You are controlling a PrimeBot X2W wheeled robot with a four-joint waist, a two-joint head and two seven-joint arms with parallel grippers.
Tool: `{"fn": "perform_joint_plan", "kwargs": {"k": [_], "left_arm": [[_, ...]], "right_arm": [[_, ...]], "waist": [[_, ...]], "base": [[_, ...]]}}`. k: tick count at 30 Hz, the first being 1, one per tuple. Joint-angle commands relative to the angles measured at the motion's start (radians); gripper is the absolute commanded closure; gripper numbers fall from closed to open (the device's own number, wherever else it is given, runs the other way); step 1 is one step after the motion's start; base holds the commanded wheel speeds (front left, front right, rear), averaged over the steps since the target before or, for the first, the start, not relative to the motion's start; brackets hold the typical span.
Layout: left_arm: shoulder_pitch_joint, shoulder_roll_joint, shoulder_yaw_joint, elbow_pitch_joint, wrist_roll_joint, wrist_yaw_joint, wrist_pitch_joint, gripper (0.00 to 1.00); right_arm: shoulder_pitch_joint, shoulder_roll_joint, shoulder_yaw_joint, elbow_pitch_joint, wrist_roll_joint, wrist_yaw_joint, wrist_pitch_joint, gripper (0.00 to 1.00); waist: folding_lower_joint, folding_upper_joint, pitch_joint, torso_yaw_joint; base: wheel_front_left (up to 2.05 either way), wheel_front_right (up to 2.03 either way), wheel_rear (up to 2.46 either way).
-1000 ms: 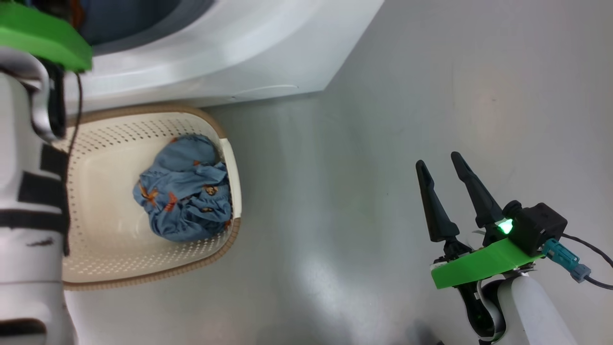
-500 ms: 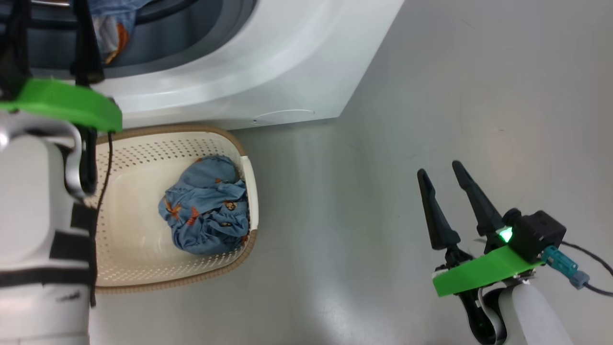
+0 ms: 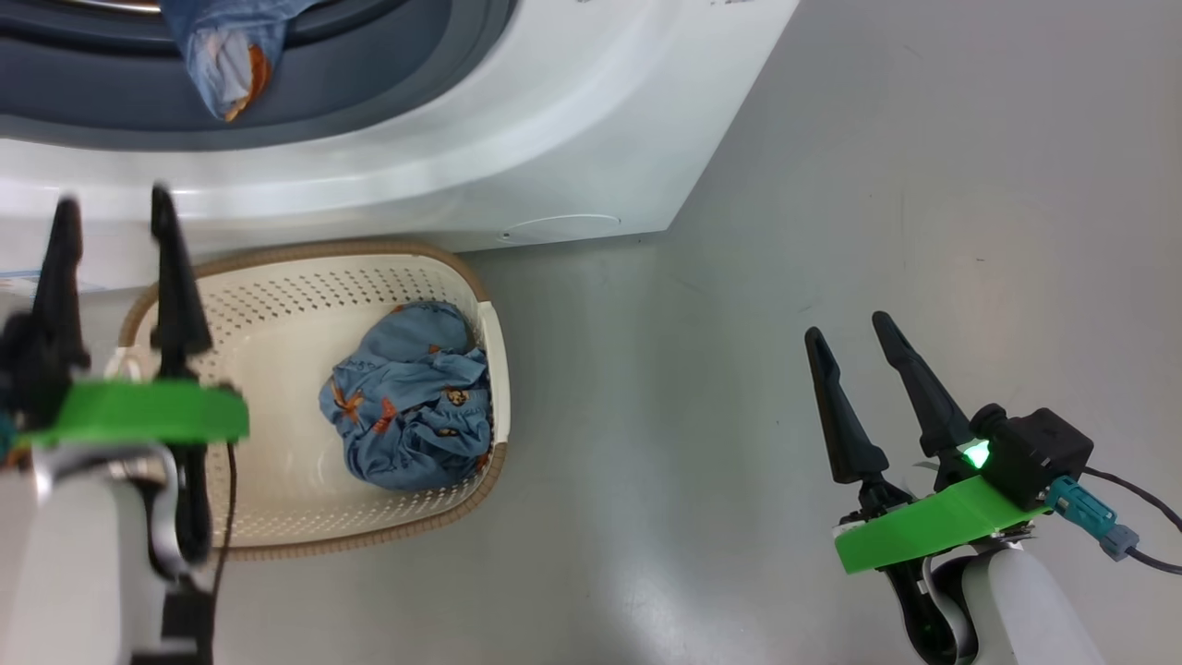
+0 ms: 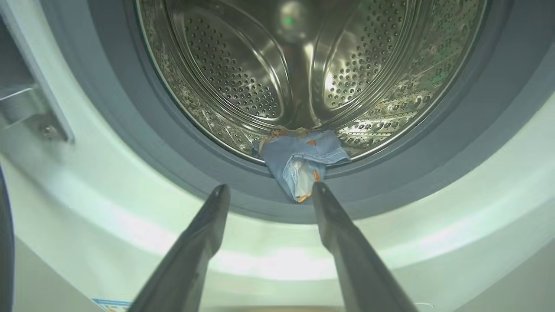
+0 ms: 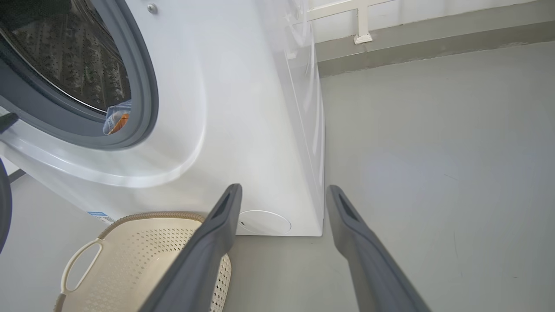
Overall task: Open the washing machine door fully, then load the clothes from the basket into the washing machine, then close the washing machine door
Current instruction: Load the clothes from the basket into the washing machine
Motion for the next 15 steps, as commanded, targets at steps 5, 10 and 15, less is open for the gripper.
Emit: {"fn": "perform_joint_plan", "kwargs": {"k": [5,10,15], "left_arm": [[0.130,0.002,0.058,-0.104,-0.007,0.021,-0.005,0.00],[0.205,-0.014,0.052,-0.132,-0.009,0.022,-0.005,0.00],[0.259,-0.022,0.045,-0.151,-0.001,0.028,-0.005,0.00]], "right_arm": [[0.027,0.005,0.020,-0.018,-0.002,0.002,-0.005,0.00],[0.027,0.005,0.021,-0.015,-0.007,0.002,-0.005,0.00],[0.028,0.005,0.022,-0.015,-0.006,0.002,-0.005,0.00]], "waist": [[0.0000,0.0000,-0.001,0.008],[0.0000,0.0000,-0.004,0.017],[0.0000,0.0000,-0.005,0.019]], "base": [[0.00,0.00,0.00],[0.00,0.00,0.00],[0.00,0.00,0.00]]}}
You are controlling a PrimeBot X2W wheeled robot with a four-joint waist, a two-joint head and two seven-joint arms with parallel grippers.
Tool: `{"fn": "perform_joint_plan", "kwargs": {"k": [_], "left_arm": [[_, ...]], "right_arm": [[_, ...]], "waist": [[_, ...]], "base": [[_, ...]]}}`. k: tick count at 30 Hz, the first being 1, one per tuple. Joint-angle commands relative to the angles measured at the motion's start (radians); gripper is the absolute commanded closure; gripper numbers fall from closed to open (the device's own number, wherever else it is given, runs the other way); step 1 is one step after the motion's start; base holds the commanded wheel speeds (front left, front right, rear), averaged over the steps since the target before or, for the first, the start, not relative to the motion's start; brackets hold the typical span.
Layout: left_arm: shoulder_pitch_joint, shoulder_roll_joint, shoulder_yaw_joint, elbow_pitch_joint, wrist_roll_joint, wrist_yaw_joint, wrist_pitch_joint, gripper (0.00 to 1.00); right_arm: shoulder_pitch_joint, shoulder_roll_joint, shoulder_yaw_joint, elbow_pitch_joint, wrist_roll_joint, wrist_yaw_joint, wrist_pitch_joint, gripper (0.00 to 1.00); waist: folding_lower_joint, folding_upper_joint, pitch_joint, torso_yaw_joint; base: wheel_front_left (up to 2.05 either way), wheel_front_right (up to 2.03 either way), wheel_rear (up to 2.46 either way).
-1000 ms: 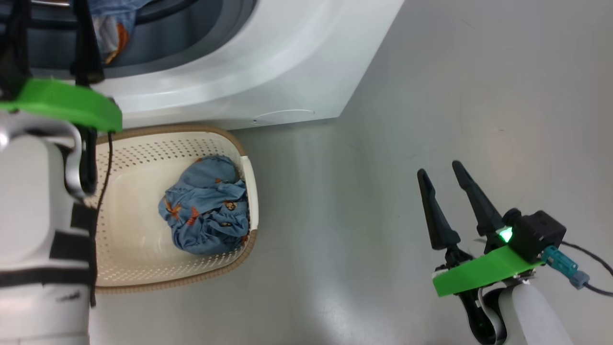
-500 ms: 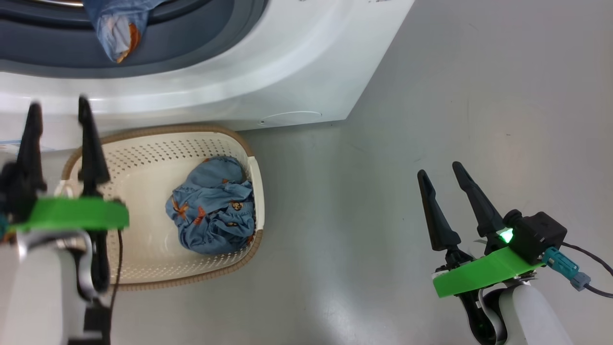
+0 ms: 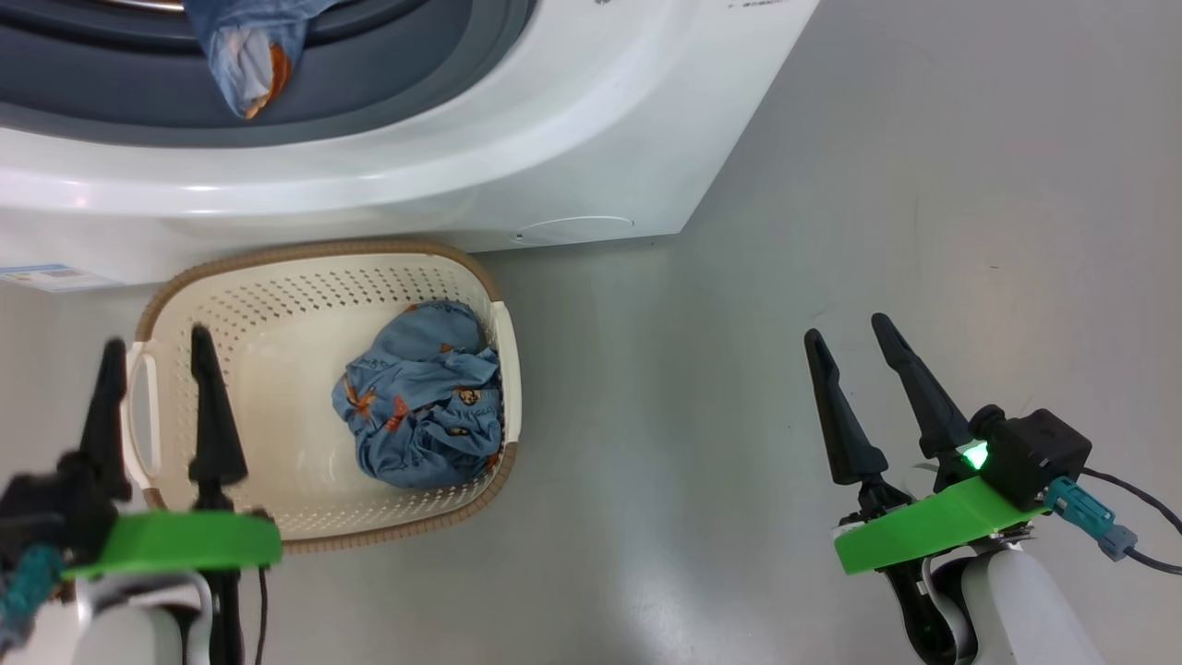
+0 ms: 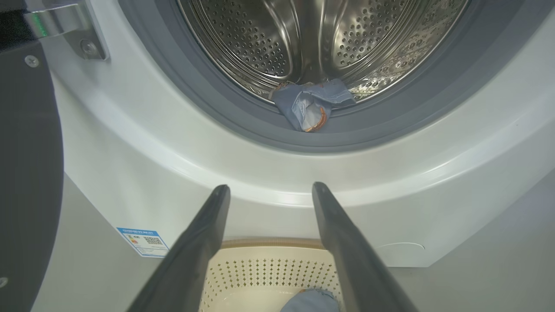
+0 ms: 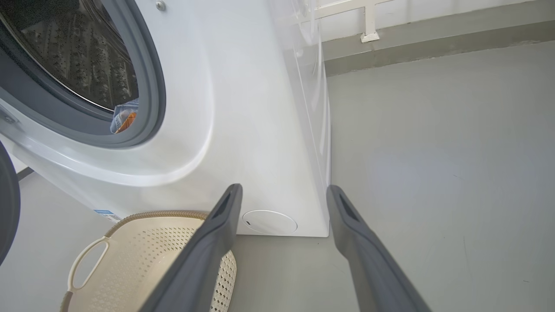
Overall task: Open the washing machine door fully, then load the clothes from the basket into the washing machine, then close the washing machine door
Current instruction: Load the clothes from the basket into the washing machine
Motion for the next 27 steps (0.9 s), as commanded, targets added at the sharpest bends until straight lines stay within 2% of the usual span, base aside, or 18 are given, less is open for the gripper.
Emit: {"fn": "perform_joint_plan", "kwargs": {"k": [1,11,27], "left_arm": [[0.038,0.020,0.024,-0.038,0.010,0.009,-0.005,0.00],[0.162,0.010,0.015,-0.092,0.022,0.032,-0.005,0.00],[0.137,0.005,0.002,-0.078,0.003,0.037,-0.005,0.00]], "right_arm": [[0.028,0.005,0.022,-0.019,-0.005,0.002,-0.005,0.00],[0.035,0.005,0.016,-0.018,-0.010,0.002,-0.005,0.00],[0.031,0.005,0.019,-0.013,-0.006,0.002,-0.005,0.00]], "waist": [[0.0000,0.0000,-0.002,0.000],[0.0000,0.0000,-0.006,0.008],[0.0000,0.0000,-0.008,0.000]], "base": [[0.00,0.00,0.00],[0.00,0.00,0.00],[0.00,0.00,0.00]]}}
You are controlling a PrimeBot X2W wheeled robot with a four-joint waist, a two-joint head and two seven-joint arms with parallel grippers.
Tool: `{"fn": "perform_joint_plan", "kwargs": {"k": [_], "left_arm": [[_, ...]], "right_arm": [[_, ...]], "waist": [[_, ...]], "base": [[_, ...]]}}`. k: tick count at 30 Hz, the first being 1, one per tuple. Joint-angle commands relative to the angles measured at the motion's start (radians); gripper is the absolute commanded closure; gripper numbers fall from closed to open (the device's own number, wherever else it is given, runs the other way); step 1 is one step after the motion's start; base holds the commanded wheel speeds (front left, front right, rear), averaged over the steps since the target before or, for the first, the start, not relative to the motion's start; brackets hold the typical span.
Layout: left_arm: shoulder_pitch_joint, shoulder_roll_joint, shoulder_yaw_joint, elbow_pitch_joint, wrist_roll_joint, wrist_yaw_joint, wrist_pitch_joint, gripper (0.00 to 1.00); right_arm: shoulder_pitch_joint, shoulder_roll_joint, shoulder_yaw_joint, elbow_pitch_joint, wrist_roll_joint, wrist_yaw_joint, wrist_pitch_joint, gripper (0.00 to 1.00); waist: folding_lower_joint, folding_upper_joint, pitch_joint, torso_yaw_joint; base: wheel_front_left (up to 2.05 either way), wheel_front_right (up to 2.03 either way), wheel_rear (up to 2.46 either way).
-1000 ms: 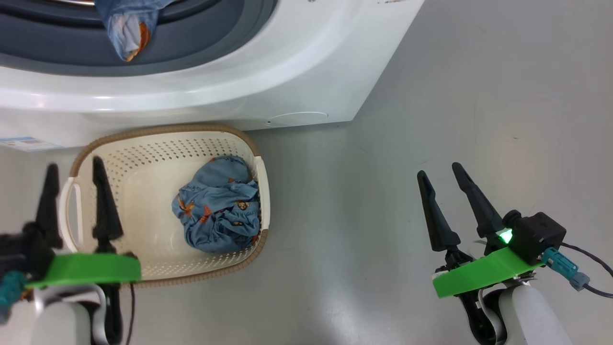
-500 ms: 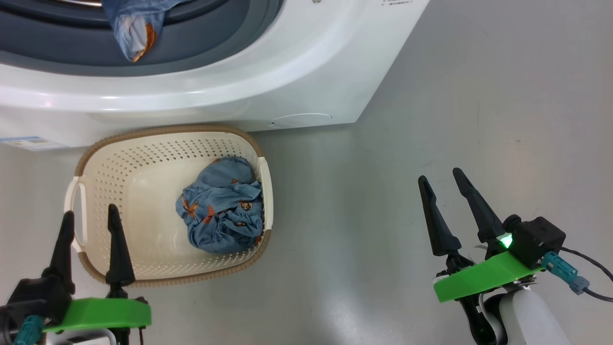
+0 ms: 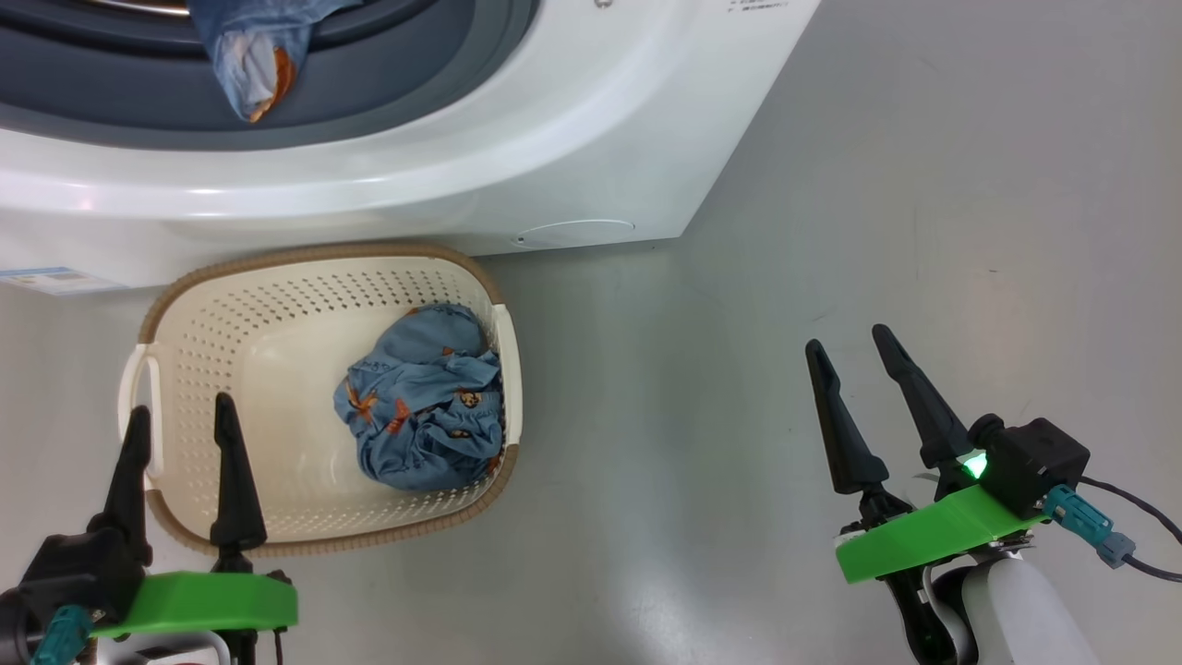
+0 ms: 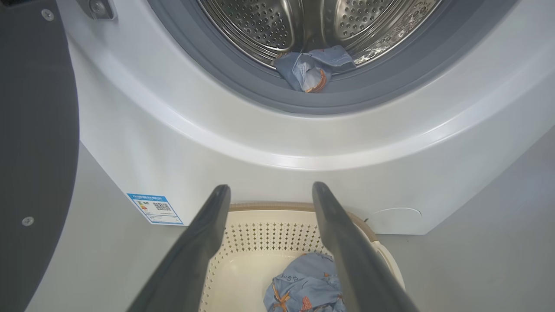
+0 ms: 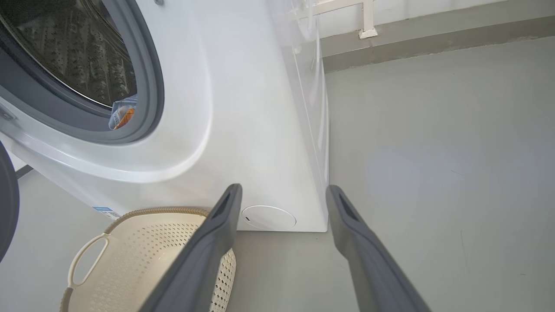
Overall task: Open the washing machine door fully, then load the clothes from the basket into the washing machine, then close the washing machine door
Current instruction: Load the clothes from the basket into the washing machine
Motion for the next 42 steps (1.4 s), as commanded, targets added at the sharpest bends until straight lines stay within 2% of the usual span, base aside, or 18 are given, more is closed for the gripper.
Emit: {"fn": "perform_joint_plan", "kwargs": {"k": [1,13,18,28,42], "left_arm": [[-0.012,0.009,0.032,-0.015,-0.002,0.001,-0.005,0.00],[-0.124,0.033,0.012,0.014,0.011,-0.023,-0.005,0.00],[-0.243,0.060,-0.013,0.059,0.023,-0.039,0.021,0.00],[-0.496,0.126,-0.043,0.238,0.028,-0.078,0.126,0.00],[-0.742,0.204,-0.031,0.525,0.014,-0.078,0.225,0.00]], "right_arm": [[0.016,0.005,0.021,-0.018,-0.004,0.002,-0.005,0.00],[0.008,0.005,0.033,-0.012,0.008,0.002,-0.005,0.00],[0.005,0.005,0.040,-0.010,0.014,0.002,-0.005,0.00],[0.002,0.005,0.049,-0.010,0.030,0.002,-0.005,0.00],[-0.005,0.005,0.059,-0.010,0.039,0.002,-0.005,0.00]], "waist": [[0.0000,0.0000,0.000,-0.002],[0.0000,0.0000,-0.001,-0.016],[0.0000,0.0000,0.001,-0.024],[0.0000,0.0000,0.011,-0.060],[0.0000,0.0000,0.038,-0.099]], "base": [[0.00,0.00,0.00],[0.00,0.00,0.00],[0.00,0.00,0.00],[0.00,0.00,0.00],[0.00,0.00,0.00]]}}
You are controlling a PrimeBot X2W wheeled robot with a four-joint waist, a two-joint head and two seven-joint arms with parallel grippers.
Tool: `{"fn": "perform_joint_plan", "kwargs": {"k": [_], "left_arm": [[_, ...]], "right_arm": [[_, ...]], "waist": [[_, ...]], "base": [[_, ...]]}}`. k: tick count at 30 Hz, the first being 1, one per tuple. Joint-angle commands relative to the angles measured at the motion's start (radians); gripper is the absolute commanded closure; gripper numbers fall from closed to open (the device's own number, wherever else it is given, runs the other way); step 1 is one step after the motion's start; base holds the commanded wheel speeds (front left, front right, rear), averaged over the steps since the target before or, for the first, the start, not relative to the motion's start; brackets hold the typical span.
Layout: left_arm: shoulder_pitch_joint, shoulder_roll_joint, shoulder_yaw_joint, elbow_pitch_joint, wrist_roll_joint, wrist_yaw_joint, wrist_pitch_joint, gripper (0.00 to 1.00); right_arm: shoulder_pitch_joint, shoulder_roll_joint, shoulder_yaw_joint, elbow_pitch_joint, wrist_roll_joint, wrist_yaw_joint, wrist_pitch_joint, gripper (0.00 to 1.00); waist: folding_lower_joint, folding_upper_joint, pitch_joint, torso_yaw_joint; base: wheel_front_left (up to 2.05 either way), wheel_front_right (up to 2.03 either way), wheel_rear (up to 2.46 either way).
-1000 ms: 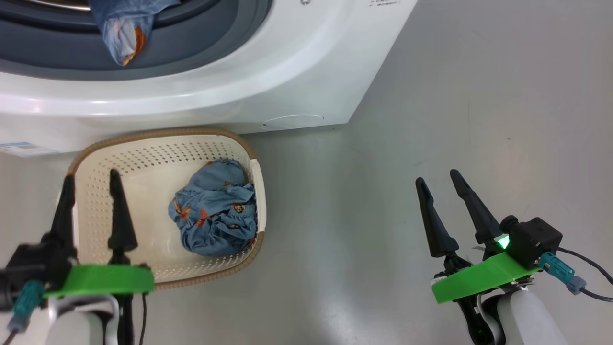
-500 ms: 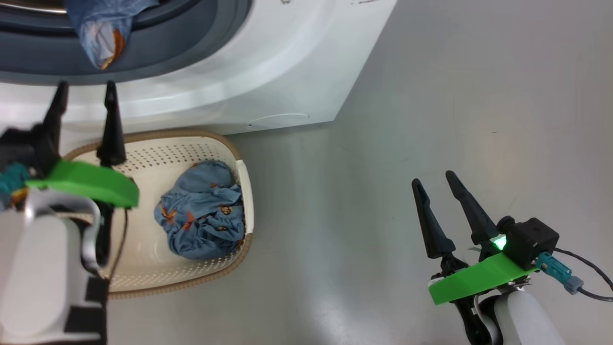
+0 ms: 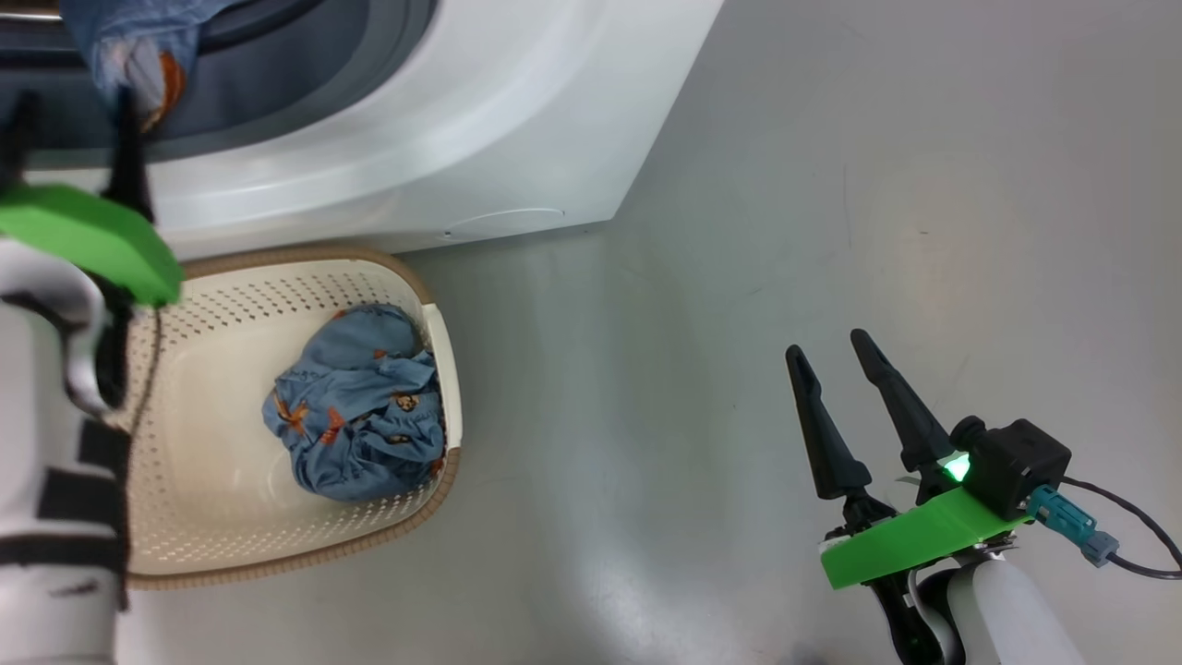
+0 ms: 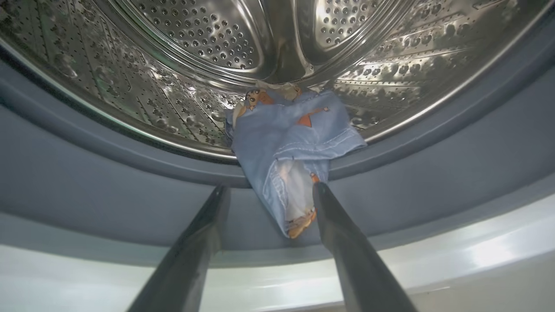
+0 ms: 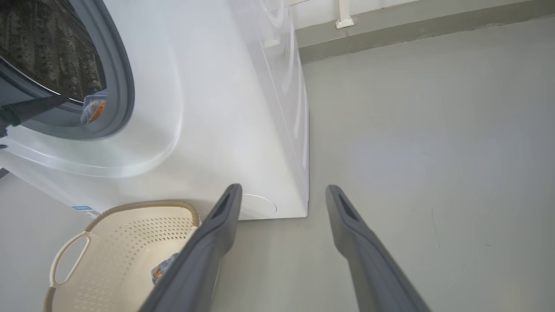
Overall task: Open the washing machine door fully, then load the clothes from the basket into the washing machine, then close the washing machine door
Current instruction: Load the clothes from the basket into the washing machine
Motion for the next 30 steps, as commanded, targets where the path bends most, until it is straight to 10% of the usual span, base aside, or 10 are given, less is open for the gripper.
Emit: {"fn": "perform_joint_plan", "kwargs": {"k": [1,22,23,25,26,30], "left_arm": [[-0.050,0.059,0.025,0.012,-0.003,0.003,0.010,0.00],[-0.241,0.060,-0.010,0.277,-0.007,0.039,0.084,0.00],[-0.248,0.059,-0.009,0.286,-0.010,0.041,0.080,0.07],[-0.259,0.057,-0.010,0.300,-0.013,0.040,0.069,0.82],[-0.265,0.054,-0.015,0.310,-0.014,0.038,0.052,1.00],[-0.280,0.050,-0.024,0.316,-0.019,0.018,-0.002,1.00]], "right_arm": [[-0.001,0.005,0.025,-0.019,0.013,0.002,-0.005,0.00],[-0.016,0.005,0.034,-0.021,0.039,0.002,-0.005,0.00],[-0.017,0.005,0.034,-0.021,0.040,0.002,-0.005,0.00],[-0.019,0.005,0.035,-0.021,0.042,0.002,-0.005,0.00],[-0.021,0.005,0.035,-0.019,0.043,0.002,-0.005,0.00],[-0.020,0.005,0.030,-0.016,0.043,0.002,-0.005,0.00]], "waist": [[0.0000,0.0000,0.007,-0.007],[0.0000,0.0000,0.063,-0.041],[0.0000,0.0000,0.065,-0.041],[0.0000,0.0000,0.068,-0.042],[0.0000,0.0000,0.069,-0.041],[0.0000,0.0000,0.065,-0.036]], "base": [[0.00,0.00,0.00],[0.00,0.00,0.00],[0.00,0.00,0.00],[0.00,0.00,0.00],[0.00,0.00,0.00],[0.00,0.00,0.00]]}}
